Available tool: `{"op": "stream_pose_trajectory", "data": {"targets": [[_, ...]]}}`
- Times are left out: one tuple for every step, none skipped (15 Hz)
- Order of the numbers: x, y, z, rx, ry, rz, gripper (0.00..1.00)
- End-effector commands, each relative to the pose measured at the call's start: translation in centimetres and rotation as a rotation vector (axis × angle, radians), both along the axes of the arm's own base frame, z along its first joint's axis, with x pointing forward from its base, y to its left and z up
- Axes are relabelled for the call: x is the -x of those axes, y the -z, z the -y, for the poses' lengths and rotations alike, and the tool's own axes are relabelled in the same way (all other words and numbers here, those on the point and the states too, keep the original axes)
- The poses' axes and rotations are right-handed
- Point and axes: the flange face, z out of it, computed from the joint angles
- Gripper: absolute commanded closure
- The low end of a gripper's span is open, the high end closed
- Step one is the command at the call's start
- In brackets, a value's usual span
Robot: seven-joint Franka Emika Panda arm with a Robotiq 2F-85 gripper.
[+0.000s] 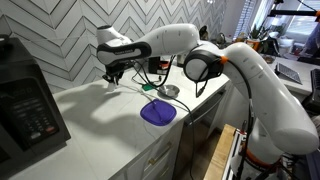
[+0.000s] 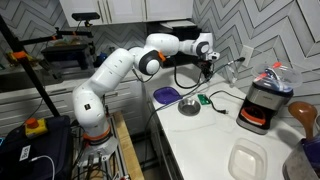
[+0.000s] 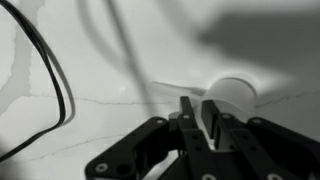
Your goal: Put the measuring cup on the silver plate
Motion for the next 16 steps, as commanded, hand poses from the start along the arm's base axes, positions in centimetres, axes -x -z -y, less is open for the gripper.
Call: {"op": "stream_pose_trajectory", "data": {"targets": [[-0.1, -1.1, -0.8, -0.003, -0.004, 0.022, 1.0], [0.0, -1.6, -1.0, 0.002, -0.004, 0.025, 0.99], [0.3, -2.5, -1.3, 0.016, -0.009, 0.031, 1.0], [0.7, -3.6, -1.5, 0.037, -0.015, 0.038, 1.0], [1.5, -5.0, -1.5, 0.073, -0.036, 0.019, 0.99], [2.0, -5.8, -1.5, 0.089, -0.061, 0.007, 0.99], [2.7, -7.0, -1.7, 0.111, -0.092, -0.004, 0.99], [3.4, -7.9, -1.9, 0.12, -0.134, -0.021, 0.99], [4.2, -8.8, -2.1, 0.133, -0.162, -0.033, 0.99], [4.9, -9.7, -2.1, 0.143, -0.174, -0.04, 0.99], [5.8, -10.5, -2.1, 0.142, -0.187, -0.046, 0.99], [6.9, -11.3, -2.1, 0.14, -0.183, -0.049, 0.99], [7.7, -11.7, -2.2, 0.123, -0.177, -0.05, 0.99], [8.6, -12.1, -2.6, 0.106, -0.165, -0.053, 0.99], [9.6, -12.1, -3.1, 0.091, -0.159, -0.062, 0.99], [10.6, -12.1, -3.6, 0.082, -0.142, -0.069, 0.99]]}}
